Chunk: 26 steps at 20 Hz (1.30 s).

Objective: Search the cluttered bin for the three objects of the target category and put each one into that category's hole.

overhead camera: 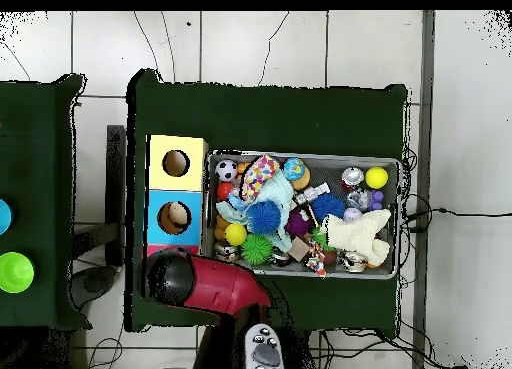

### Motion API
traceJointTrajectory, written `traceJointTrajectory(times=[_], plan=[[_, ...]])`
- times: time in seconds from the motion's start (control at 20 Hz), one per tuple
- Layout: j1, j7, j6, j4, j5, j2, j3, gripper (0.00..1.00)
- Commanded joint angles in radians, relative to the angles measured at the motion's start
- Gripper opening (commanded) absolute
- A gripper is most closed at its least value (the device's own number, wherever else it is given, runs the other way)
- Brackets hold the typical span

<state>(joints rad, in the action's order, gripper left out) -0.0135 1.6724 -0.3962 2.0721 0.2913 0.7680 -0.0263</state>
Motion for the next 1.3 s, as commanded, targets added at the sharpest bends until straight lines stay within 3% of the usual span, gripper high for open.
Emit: traceJointTrajectory(times=[0.05, 0.25, 0.65, 0.85, 1.1, 1.3], plan=[[-0.221, 0.002, 0.321, -0.098, -0.124, -0.317, -0.185, 1.00], [-0.164, 0.088, 0.411, -0.208, -0.154, -0.450, -0.147, 1.00], [-0.177, 0.195, 0.438, -0.255, -0.105, -0.549, -0.181, 1.00], [-0.153, 0.265, 0.498, -0.288, -0.128, -0.578, -0.159, 1.00], [-0.169, 0.287, 0.446, -0.295, -0.159, -0.574, -0.172, 1.00], [-0.169, 0.320, 0.464, -0.311, -0.204, -0.588, -0.169, 1.00]])
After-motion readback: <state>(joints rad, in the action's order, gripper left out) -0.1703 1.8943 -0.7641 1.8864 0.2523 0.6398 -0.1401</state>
